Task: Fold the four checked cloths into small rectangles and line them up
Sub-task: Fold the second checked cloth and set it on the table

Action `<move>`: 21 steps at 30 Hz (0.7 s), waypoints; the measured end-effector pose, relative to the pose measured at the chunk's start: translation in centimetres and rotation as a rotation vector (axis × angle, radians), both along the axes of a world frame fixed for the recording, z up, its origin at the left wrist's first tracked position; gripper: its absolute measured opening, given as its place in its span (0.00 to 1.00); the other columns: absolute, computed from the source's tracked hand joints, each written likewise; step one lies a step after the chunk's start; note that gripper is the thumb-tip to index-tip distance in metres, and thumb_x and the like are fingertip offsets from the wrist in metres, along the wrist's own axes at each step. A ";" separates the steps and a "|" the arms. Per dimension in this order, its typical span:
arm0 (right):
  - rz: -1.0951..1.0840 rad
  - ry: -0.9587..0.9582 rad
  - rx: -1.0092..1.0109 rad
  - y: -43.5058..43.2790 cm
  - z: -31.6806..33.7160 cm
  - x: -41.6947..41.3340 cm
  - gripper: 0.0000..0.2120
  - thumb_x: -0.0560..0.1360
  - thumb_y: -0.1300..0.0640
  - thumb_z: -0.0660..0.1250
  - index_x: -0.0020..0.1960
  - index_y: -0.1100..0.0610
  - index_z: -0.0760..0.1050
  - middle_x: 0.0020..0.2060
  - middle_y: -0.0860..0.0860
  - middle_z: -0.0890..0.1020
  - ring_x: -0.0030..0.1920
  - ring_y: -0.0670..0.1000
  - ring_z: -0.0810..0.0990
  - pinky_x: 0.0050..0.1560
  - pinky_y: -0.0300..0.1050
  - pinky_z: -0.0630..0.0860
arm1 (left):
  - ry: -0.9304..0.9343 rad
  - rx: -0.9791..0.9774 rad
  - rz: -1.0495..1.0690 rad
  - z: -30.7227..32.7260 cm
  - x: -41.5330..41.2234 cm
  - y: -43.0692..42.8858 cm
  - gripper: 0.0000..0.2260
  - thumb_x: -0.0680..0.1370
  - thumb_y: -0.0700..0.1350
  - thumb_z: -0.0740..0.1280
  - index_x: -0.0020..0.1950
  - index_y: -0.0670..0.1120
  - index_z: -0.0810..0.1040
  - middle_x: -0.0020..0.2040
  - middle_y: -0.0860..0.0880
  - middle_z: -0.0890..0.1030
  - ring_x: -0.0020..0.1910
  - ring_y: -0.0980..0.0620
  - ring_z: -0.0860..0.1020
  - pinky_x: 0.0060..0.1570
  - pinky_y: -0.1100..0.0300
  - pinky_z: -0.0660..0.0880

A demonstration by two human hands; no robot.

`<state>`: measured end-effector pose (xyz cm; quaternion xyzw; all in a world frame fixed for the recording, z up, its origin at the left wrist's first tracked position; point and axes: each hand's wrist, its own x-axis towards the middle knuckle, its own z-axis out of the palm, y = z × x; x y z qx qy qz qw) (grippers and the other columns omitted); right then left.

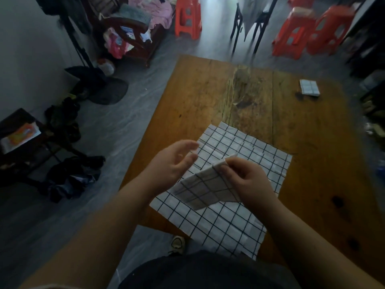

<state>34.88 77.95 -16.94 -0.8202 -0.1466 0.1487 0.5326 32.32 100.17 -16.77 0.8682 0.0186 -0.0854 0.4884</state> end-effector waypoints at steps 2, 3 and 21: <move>-0.035 -0.002 0.005 1.1 0.3 -0.3 0.08 0.80 0.53 0.66 0.45 0.43 0.80 0.41 0.40 0.82 0.42 0.41 0.79 0.39 0.36 0.75 | 0.049 0.004 -0.130 -0.7 -0.4 1.2 0.17 0.79 0.61 0.62 0.68 0.65 0.71 0.66 0.64 0.75 0.65 0.57 0.74 0.62 0.48 0.77; -0.048 -0.003 0.019 1.8 0.6 -0.4 0.08 0.80 0.53 0.66 0.46 0.43 0.80 0.41 0.39 0.82 0.42 0.40 0.79 0.38 0.34 0.76 | 0.058 0.020 -0.171 -0.9 -0.5 1.6 0.17 0.78 0.61 0.63 0.68 0.66 0.71 0.66 0.63 0.76 0.64 0.58 0.75 0.60 0.48 0.78; -0.305 -0.247 -0.140 7.3 0.6 -2.2 0.06 0.78 0.51 0.68 0.54 0.45 0.74 0.51 0.37 0.78 0.54 0.38 0.76 0.54 0.42 0.76 | 0.016 -0.087 -0.325 -0.6 -0.2 5.9 0.08 0.83 0.50 0.61 0.47 0.59 0.77 0.44 0.57 0.80 0.44 0.59 0.78 0.45 0.59 0.78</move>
